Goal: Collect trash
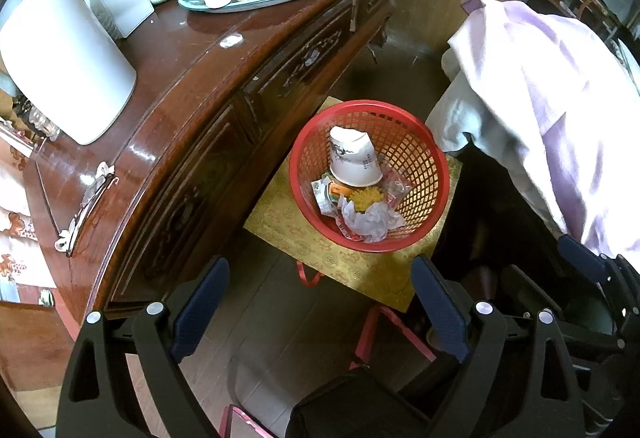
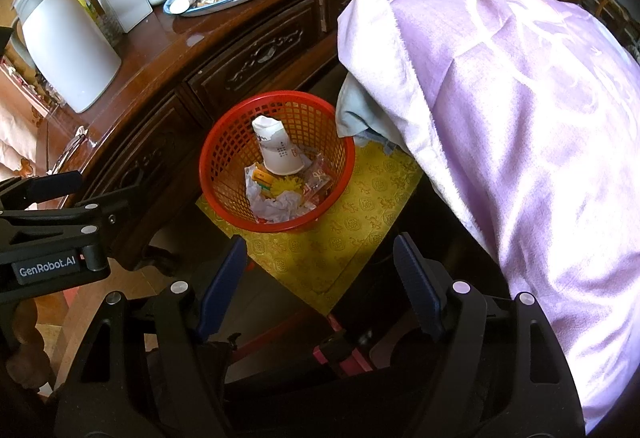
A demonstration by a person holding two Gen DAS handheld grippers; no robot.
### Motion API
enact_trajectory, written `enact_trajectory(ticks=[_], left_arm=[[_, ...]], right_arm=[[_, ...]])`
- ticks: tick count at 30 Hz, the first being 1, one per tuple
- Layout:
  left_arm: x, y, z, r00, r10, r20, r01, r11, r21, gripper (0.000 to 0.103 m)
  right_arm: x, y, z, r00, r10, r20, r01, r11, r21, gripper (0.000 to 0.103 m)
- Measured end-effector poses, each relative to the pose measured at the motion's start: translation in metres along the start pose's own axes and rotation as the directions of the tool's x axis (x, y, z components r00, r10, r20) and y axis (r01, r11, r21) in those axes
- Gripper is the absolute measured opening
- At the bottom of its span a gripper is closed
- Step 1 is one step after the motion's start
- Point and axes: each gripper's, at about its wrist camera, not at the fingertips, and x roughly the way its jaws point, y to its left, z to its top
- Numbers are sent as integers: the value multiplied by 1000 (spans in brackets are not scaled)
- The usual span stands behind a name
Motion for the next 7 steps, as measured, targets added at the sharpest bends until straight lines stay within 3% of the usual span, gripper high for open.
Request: enact_trajectory(ticks=[7], left_arm=[[1, 0, 0, 1000, 5, 1, -5, 1000, -5, 91]], right_arm=[[1, 0, -1, 1000, 1, -4, -1, 1000, 2, 74]])
